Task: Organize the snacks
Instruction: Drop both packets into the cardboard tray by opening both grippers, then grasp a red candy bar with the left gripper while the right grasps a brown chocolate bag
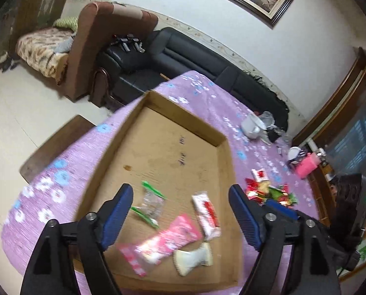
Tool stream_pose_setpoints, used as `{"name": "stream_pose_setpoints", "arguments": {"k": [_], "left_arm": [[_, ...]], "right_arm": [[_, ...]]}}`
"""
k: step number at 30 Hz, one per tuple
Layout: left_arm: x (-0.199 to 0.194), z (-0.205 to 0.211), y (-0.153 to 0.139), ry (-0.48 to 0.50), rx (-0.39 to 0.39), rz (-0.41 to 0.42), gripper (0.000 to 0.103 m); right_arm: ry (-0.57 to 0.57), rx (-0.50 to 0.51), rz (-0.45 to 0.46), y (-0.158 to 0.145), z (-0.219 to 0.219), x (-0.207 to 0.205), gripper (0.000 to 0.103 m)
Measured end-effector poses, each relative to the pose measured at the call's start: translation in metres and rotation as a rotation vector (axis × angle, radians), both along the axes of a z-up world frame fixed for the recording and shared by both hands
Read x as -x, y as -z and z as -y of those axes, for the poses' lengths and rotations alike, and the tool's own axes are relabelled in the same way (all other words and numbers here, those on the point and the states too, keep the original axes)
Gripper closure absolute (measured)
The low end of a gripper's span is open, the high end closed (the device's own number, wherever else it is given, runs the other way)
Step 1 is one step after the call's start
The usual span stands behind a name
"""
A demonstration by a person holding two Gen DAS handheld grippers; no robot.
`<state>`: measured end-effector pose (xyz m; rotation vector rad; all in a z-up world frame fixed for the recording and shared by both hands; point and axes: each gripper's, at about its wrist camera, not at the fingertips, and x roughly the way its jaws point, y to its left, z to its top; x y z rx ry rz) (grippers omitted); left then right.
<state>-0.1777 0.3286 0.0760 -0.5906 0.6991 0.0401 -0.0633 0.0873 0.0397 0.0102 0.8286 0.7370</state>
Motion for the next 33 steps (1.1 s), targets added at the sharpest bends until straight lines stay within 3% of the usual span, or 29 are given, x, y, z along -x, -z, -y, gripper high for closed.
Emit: {"name": "stream_pose_setpoints", "arguments": {"k": [1,4,8,11,17,24,26,27,28,33], "left_arm": [[0.0,0.004,-0.001,0.015,0.015,0.009,0.018],[-0.002,0.019,-0.005,0.07,0.056,0.029,0.018],[-0.01,0.053,-0.008,0.155,0.024,0.012,0.018],[-0.017,0.078,-0.008,0.215,-0.011,-0.006,0.018],[-0.026,0.118,-0.005,0.297,-0.081,-0.045,0.018],[-0.03,0.144,-0.008,0.332,-0.188,-0.061,0.018],[-0.037,0.151,-0.008,0.349,-0.225,-0.068,0.018],[-0.041,0.155,-0.008,0.358,-0.238,-0.072,0.018],[-0.047,0.16,-0.007,0.372,-0.252,-0.076,0.018],[-0.085,0.188,-0.001,0.45,-0.315,-0.111,0.018]], "right_arm": [[0.023,-0.003,0.018,-0.003,0.013,0.0,0.032],[0.183,-0.007,0.059,-0.007,0.086,-0.011,0.029],[0.371,0.002,-0.047,0.008,0.171,-0.036,0.029],[0.431,-0.003,-0.081,0.021,0.203,-0.042,0.032],[0.388,-0.015,-0.107,0.04,0.188,-0.055,0.033],[0.422,-0.06,-0.165,0.062,0.164,-0.088,0.033],[0.403,-0.06,-0.169,0.067,0.158,-0.092,0.042],[0.391,-0.061,-0.169,0.068,0.156,-0.092,0.07],[0.374,-0.059,-0.177,0.071,0.155,-0.093,0.075],[0.367,-0.088,-0.158,0.071,0.166,-0.084,0.076]]}}
